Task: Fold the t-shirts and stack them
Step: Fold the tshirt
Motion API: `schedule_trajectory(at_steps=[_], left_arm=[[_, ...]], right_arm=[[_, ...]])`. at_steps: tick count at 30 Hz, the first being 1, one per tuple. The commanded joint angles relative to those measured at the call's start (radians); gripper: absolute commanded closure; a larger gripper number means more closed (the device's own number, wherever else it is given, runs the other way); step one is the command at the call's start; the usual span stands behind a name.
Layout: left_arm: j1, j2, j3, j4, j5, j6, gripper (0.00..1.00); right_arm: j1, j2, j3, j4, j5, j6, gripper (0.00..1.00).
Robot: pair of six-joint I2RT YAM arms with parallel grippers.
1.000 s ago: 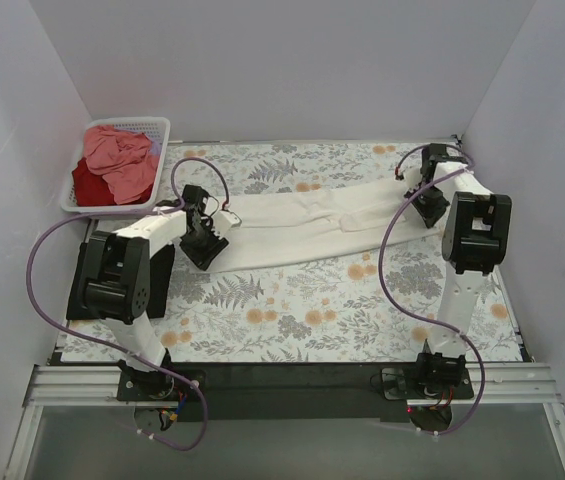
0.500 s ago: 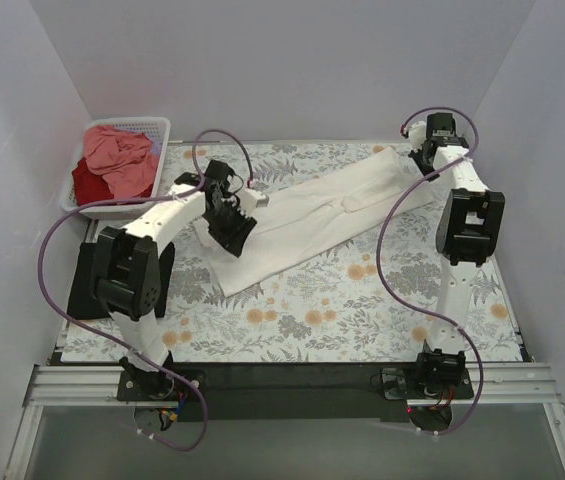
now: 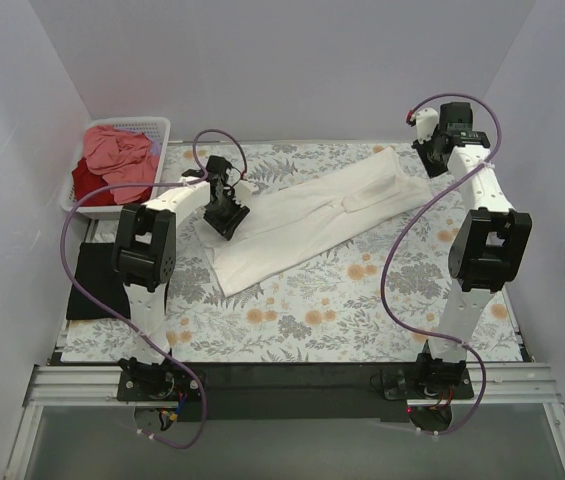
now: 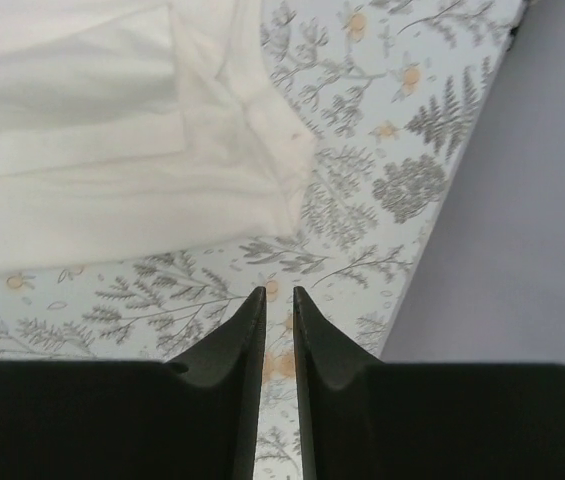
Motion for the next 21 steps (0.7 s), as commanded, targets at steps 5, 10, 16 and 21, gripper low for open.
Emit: schedule_trajectory(at_steps=[5, 10, 16, 21], left_arm=[[-0.011, -0.101, -0.182, -0.035, -0.034, 0.089, 0.63], [-0.084, -0.250, -0.382, -0.086, 0.003, 0.084, 0.64], [-0.359, -0.454, -0.443, -0.298, 0.263, -0.076, 0.63], [-0.437, -0.441, -0.282, -0.345, 0.363, -0.156, 0.62]], right_arm=[[0.000, -0.049, -0.077, -0.113, -0.104, 0.039, 0.77], [0.000, -0.056, -0.098, -0.148, -0.129, 0.049, 0.78], [0.000, -0.040, -0.118, -0.161, -0.204, 0.073, 0.79], [0.012, 0.015, -0.077, -0.165, -0.308, 0.126, 0.81]])
